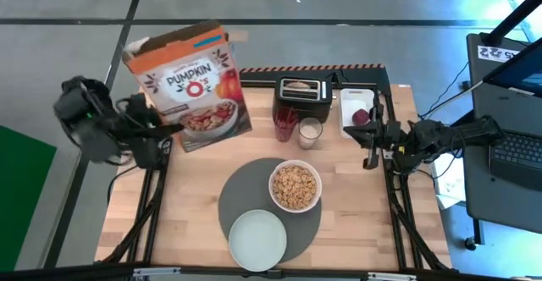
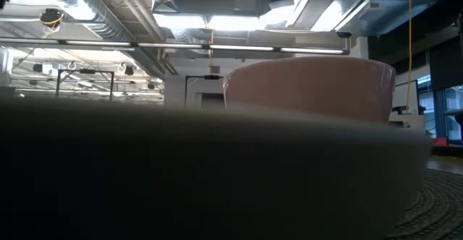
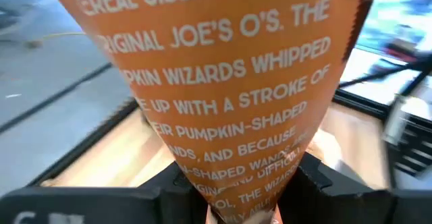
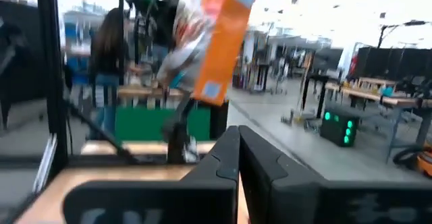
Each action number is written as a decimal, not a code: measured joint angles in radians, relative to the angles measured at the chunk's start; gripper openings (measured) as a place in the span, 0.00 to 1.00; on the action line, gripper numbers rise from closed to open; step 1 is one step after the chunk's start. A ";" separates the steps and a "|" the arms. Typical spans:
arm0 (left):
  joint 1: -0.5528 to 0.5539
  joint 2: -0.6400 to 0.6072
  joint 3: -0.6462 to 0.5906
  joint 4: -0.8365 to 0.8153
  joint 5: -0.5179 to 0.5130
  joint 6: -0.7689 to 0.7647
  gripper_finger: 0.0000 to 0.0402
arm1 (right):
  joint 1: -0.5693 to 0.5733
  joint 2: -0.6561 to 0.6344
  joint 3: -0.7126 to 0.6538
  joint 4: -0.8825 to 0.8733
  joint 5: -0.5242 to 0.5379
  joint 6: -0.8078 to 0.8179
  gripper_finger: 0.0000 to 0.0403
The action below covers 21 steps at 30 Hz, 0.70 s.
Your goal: Arrange a breakfast setting
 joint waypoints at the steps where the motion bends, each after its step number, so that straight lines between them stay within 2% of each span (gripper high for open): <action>1: -0.013 -0.026 0.000 0.022 0.017 0.049 0.29 | -0.001 0.017 -0.011 0.041 0.012 0.000 0.01; 4: -0.041 -0.109 0.000 0.095 0.078 0.213 0.29 | -0.027 0.077 -0.018 0.106 0.067 0.007 0.01; 10: -0.065 -0.260 0.000 0.244 0.251 0.530 0.29 | -0.115 0.223 -0.020 0.334 0.070 0.060 0.01; 15: -0.082 -0.376 -0.012 0.423 0.499 0.749 0.29 | -0.172 0.370 -0.019 0.521 0.066 0.121 0.01; 18: -0.085 -0.444 -0.043 0.467 0.669 0.814 0.29 | -0.193 0.452 0.003 0.575 0.035 0.175 0.01; 21: -0.085 -0.511 -0.101 0.457 0.690 0.799 0.29 | -0.197 0.530 0.055 0.575 0.025 0.201 0.01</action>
